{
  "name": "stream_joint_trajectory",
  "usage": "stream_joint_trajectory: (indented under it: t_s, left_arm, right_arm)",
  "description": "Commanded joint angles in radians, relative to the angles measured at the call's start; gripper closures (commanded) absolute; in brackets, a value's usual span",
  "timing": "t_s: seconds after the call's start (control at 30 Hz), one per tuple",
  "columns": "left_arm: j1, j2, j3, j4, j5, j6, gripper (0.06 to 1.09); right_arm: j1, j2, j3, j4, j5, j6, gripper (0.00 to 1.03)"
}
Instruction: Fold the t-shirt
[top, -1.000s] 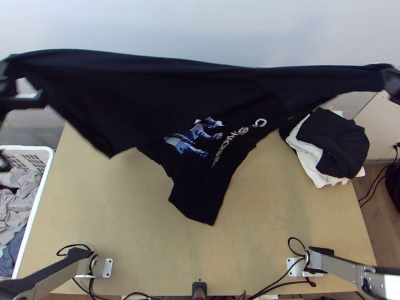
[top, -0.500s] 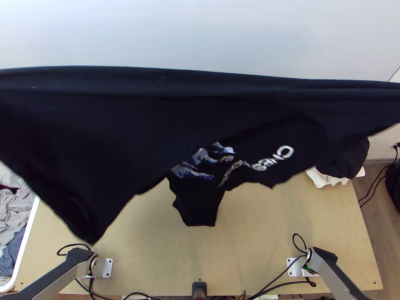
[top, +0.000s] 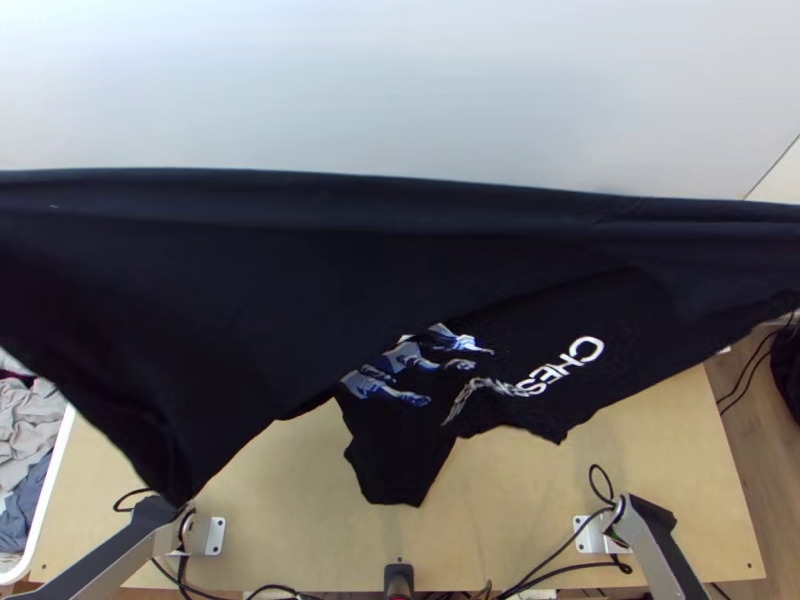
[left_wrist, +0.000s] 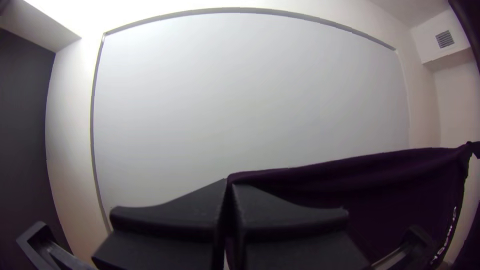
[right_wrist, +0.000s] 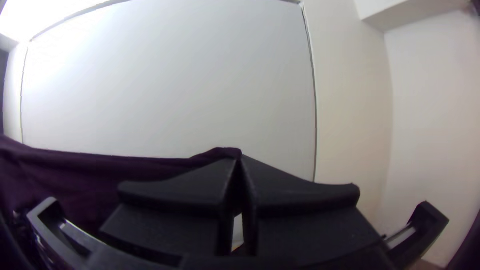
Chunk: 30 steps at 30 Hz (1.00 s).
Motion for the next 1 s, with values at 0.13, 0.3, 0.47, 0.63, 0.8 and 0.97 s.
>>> stream_joint_trajectory:
  t_s: [0.13,0.3,0.47,0.63,0.8,0.97]
  left_arm:
    - [-0.008,-0.025,-0.241,-0.121,0.084,-0.25,1.05]
    - [-0.043,-0.017,-0.445,-0.006,0.102,-0.304,1.05]
    - [-0.075,0.047,-0.62,0.169,0.101,-0.305,1.05]
    - [-0.079,0.165,-0.709,0.321,0.102,-0.305,1.05]
    - [-0.042,0.325,-0.743,0.459,0.145,-0.302,1.05]
    - [0.049,0.517,-0.724,0.613,0.172,-0.301,1.05]
  right_arm:
    - [0.253,0.152,-0.011,-0.162,-0.014,0.239,1.0]
    - [0.281,0.263,-0.095,-0.076,-0.082,0.288,1.0]
    - [0.299,0.409,-0.179,0.055,-0.148,0.319,1.0]
    - [0.373,0.59,-0.202,0.164,-0.151,0.347,1.0]
    - [0.439,0.814,-0.127,0.236,-0.148,0.374,1.0]
    - [0.48,1.077,0.097,0.233,-0.121,0.41,1.0]
